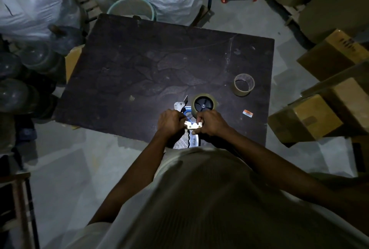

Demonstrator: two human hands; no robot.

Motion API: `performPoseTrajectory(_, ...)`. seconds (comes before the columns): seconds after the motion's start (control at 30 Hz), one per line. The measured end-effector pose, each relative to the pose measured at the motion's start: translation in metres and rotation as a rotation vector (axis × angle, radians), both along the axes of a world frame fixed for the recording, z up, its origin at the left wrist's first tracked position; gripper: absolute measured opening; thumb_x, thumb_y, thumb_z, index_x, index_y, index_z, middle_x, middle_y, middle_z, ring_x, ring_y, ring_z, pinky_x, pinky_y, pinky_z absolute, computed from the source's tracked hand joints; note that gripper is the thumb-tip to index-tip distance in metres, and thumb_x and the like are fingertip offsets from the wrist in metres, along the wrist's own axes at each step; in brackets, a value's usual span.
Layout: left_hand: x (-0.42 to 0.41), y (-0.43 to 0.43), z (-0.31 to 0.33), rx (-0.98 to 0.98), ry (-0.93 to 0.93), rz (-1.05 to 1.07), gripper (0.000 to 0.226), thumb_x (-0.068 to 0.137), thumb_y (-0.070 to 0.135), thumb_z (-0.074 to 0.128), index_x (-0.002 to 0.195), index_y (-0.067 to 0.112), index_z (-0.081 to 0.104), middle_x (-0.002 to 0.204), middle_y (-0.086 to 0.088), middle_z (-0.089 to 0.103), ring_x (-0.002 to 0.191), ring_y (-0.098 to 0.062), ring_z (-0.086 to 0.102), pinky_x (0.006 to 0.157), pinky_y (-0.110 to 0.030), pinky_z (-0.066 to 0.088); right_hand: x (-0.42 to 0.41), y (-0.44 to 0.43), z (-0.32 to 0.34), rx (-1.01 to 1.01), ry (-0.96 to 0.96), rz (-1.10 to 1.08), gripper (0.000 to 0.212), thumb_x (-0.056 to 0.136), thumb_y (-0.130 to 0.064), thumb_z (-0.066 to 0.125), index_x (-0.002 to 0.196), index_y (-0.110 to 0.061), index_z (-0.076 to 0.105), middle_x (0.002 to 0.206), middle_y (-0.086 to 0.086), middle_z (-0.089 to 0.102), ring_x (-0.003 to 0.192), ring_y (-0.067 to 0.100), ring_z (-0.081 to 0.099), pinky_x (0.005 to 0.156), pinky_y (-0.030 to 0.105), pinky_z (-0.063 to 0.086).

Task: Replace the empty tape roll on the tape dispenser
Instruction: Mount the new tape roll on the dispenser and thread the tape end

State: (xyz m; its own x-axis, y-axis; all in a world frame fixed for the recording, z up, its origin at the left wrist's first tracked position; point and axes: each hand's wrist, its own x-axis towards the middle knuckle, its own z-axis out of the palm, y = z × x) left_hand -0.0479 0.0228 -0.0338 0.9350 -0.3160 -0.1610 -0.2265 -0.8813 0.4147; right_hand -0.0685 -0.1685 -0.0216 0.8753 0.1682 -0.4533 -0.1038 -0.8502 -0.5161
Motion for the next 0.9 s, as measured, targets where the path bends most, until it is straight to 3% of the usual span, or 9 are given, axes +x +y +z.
performPoseTrajectory(0.13,-0.004,0.006,-0.004,-0.045,-0.001,-0.024,0.032,0.09,0.036,0.056,0.099,0.02,0.082,0.08,-0.013,0.078,0.068,-0.032,0.07,0.06,-0.029,0.042,0.0,-0.001,-0.001,0.004,0.027,0.007,0.044,0.059,-0.046,0.094,0.086,-0.023,0.067,0.082,-0.005,0.065,0.081,0.017,0.062,0.065,0.029,0.043)
performPoseTrajectory(0.23,-0.009,0.008,-0.002,-0.066,-0.011,-0.032,0.02,0.094,0.027,0.066,0.099,0.017,0.082,0.076,-0.012,0.077,0.062,-0.029,0.069,0.06,-0.025,0.036,0.001,-0.001,-0.002,0.009,0.041,0.026,0.044,0.06,-0.046,0.094,0.084,-0.022,0.066,0.081,-0.004,0.066,0.078,0.018,0.063,0.062,0.028,0.04)
performPoseTrajectory(0.4,-0.02,0.029,-0.012,-0.118,0.022,0.048,0.027,0.091,0.036,0.062,0.099,0.02,0.082,0.078,-0.006,0.079,0.058,-0.022,0.068,0.057,-0.029,0.052,0.001,-0.003,-0.003,0.018,0.058,0.03,0.044,0.061,-0.047,0.094,0.078,-0.026,0.059,0.076,-0.006,0.063,0.074,0.016,0.06,0.06,0.028,0.039)
performPoseTrajectory(0.53,-0.024,0.036,-0.013,-0.145,0.018,0.084,0.019,0.093,0.03,0.068,0.103,0.021,0.081,0.085,-0.003,0.08,0.061,-0.018,0.07,0.059,-0.03,0.055,0.0,-0.003,-0.002,0.027,0.049,0.028,0.044,0.062,-0.045,0.094,0.078,-0.025,0.059,0.075,-0.006,0.063,0.073,0.016,0.06,0.059,0.027,0.038)
performPoseTrajectory(0.7,-0.029,0.036,-0.014,-0.175,0.037,0.12,0.025,0.093,0.035,0.063,0.104,0.021,0.081,0.089,-0.002,0.08,0.065,-0.016,0.072,0.063,-0.029,0.056,-0.001,-0.002,-0.003,0.029,0.043,0.031,0.043,0.062,-0.046,0.094,0.079,-0.023,0.062,0.075,-0.005,0.064,0.072,0.015,0.059,0.054,0.025,0.035)
performPoseTrajectory(0.9,-0.03,0.045,-0.017,-0.172,0.014,0.109,0.023,0.093,0.031,0.066,0.099,0.017,0.082,0.088,-0.005,0.08,0.066,-0.021,0.073,0.064,-0.032,0.058,-0.001,-0.003,-0.005,0.018,0.064,0.02,0.043,0.061,-0.045,0.094,0.083,-0.022,0.065,0.081,-0.005,0.066,0.078,0.016,0.062,0.062,0.027,0.043)
